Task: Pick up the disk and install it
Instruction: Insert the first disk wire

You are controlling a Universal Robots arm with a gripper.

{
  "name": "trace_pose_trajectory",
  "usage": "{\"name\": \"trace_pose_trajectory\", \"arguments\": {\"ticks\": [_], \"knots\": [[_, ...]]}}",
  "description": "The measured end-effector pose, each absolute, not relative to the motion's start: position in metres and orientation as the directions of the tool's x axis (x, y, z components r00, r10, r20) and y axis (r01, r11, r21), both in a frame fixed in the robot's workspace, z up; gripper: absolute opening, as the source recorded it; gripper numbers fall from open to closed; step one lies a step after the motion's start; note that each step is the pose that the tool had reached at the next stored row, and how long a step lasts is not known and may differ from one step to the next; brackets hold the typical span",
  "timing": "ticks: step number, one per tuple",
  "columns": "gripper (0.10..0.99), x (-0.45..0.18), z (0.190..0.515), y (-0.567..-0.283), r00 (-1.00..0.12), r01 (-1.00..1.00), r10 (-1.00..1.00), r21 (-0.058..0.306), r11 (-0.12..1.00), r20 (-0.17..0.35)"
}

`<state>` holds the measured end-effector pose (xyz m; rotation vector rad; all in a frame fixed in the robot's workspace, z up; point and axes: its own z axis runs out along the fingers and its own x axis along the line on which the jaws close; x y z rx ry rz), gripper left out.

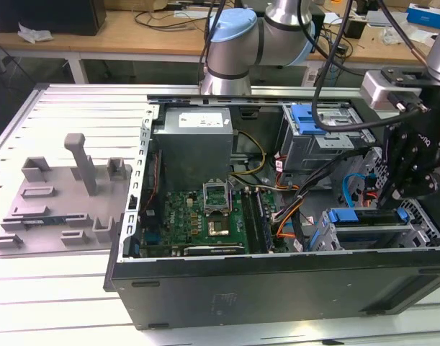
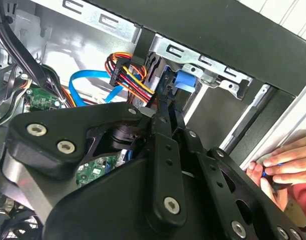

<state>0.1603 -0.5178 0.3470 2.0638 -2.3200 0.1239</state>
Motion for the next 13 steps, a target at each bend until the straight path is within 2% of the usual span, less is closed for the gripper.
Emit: {"name": "trace_pose_trajectory", "arguments": {"ticks": [13], "knots": [[0.169,0.1603,0.3401,-0.5178,-0.118,-0.993,-0.99,-0.037,0.115,0.079]]}}
